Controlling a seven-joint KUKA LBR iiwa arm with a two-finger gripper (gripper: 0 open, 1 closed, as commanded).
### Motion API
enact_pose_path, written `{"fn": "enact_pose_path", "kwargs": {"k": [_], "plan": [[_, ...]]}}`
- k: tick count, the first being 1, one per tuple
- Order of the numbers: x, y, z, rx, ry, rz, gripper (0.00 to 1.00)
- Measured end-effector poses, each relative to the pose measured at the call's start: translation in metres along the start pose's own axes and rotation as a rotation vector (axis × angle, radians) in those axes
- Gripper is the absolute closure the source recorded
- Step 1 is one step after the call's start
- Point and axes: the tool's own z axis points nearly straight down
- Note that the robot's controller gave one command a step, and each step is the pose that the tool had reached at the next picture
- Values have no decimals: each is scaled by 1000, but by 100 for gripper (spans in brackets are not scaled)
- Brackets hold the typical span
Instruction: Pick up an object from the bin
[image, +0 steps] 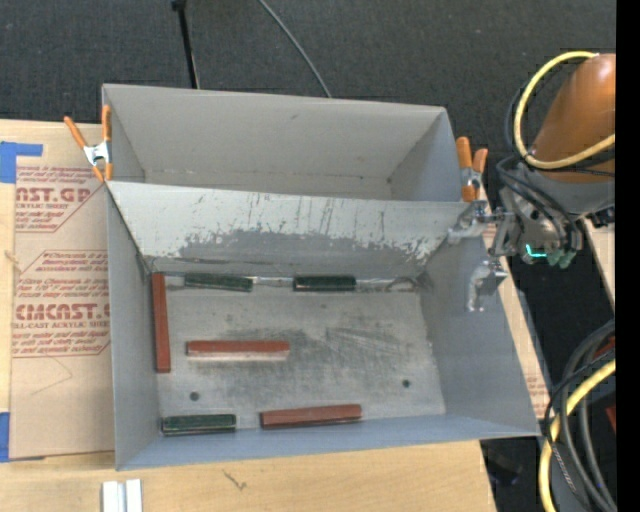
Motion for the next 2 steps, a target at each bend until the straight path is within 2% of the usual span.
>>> {"fn": "enact_pose_path", "kwargs": {"k": [1,2], "plan": [[-2,1,-5,1,-8,-2,0],[18,106,110,-1,-6,151,100]]}}
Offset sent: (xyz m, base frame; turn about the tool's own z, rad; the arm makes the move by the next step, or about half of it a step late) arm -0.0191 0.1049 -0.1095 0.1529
